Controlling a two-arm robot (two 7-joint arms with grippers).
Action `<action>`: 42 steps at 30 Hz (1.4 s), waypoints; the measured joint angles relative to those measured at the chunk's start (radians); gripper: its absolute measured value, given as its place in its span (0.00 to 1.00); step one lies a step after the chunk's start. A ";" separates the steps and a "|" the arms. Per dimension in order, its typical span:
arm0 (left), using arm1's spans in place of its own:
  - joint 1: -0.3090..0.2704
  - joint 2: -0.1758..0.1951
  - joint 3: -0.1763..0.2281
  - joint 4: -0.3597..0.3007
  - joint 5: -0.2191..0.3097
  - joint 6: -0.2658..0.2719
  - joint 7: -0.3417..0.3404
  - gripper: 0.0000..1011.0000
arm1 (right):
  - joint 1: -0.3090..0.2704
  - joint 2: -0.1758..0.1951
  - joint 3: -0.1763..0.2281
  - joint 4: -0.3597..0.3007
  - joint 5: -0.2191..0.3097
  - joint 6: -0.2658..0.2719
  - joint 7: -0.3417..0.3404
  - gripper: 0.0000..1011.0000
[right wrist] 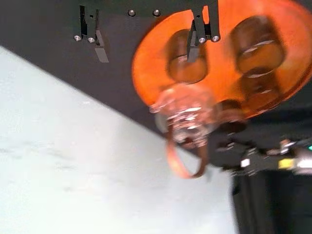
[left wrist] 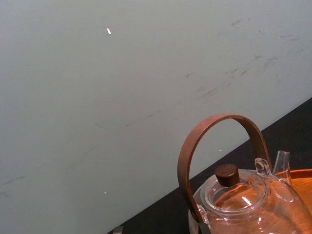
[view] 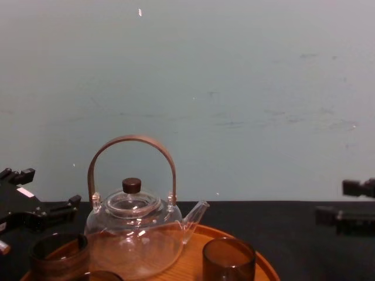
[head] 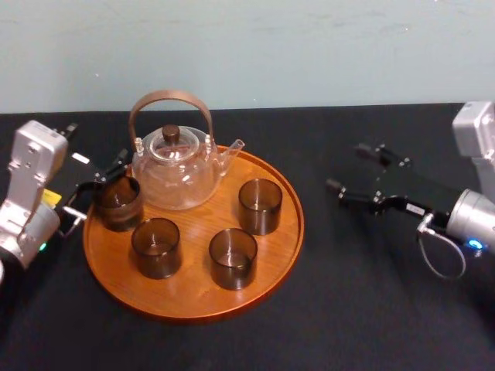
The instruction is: Pick up the glass from the table and place it on the tray.
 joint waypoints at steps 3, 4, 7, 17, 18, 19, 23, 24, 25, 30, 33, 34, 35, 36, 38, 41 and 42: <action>0.000 0.000 0.000 0.000 0.000 0.000 0.000 0.99 | -0.039 -0.016 0.044 -0.023 -0.009 -0.017 -0.085 0.99; 0.000 0.000 0.000 0.000 0.000 0.000 0.000 0.99 | -0.046 -0.020 0.052 -0.027 -0.014 -0.021 -0.102 0.99; 0.000 0.000 0.000 0.000 0.000 0.000 0.000 0.99 | -0.070 -0.037 0.077 -0.037 -0.038 -0.039 -0.164 0.99; 0.000 0.000 0.000 0.000 0.000 0.000 0.000 0.99 | -0.128 -0.087 0.123 -0.041 -0.120 -0.078 -0.298 0.99; 0.000 0.000 0.000 0.000 0.000 0.000 0.000 0.99 | -0.128 -0.087 0.123 -0.041 -0.120 -0.078 -0.298 0.99; 0.000 0.000 0.000 0.000 0.000 0.000 0.000 0.99 | -0.131 -0.090 0.125 -0.039 -0.124 -0.079 -0.301 0.99; 0.000 0.000 0.000 0.000 0.000 0.000 0.000 0.99 | -0.138 -0.104 0.129 -0.026 -0.139 -0.086 -0.309 0.99; 0.000 0.000 0.000 0.000 0.000 0.000 0.000 0.99 | -0.140 -0.112 0.131 -0.016 -0.142 -0.089 -0.311 0.99; 0.000 0.000 0.000 0.000 0.000 0.000 0.000 0.99 | -0.141 -0.116 0.132 -0.013 -0.143 -0.090 -0.311 0.99; 0.000 0.000 0.000 0.000 0.000 0.000 0.000 0.99 | -0.141 -0.134 0.138 0.008 -0.145 -0.096 -0.299 0.99; 0.000 0.000 0.000 0.000 0.000 0.000 0.000 0.99 | -0.139 -0.144 0.142 0.017 -0.148 -0.096 -0.294 0.99; 0.000 0.000 0.000 0.000 0.000 0.000 0.000 0.99 | -0.138 -0.146 0.143 0.018 -0.149 -0.096 -0.293 0.99; 0.000 0.000 0.000 0.000 0.000 0.000 0.000 0.99 | -0.138 -0.149 0.146 0.021 -0.151 -0.095 -0.292 0.99; 0.000 0.000 0.000 0.000 0.000 0.000 0.000 0.99 | -0.138 -0.151 0.147 0.021 -0.153 -0.094 -0.291 0.99; 0.000 0.000 0.000 0.000 0.000 0.000 0.000 0.99 | -0.137 -0.155 0.150 0.022 -0.156 -0.092 -0.290 0.99; 0.000 0.000 0.000 0.000 0.000 0.000 0.000 0.99 | -0.137 -0.156 0.150 0.023 -0.157 -0.090 -0.290 0.99; 0.000 0.000 0.000 0.000 0.000 0.000 0.000 0.99 | -0.137 -0.155 0.150 0.023 -0.157 -0.090 -0.290 0.99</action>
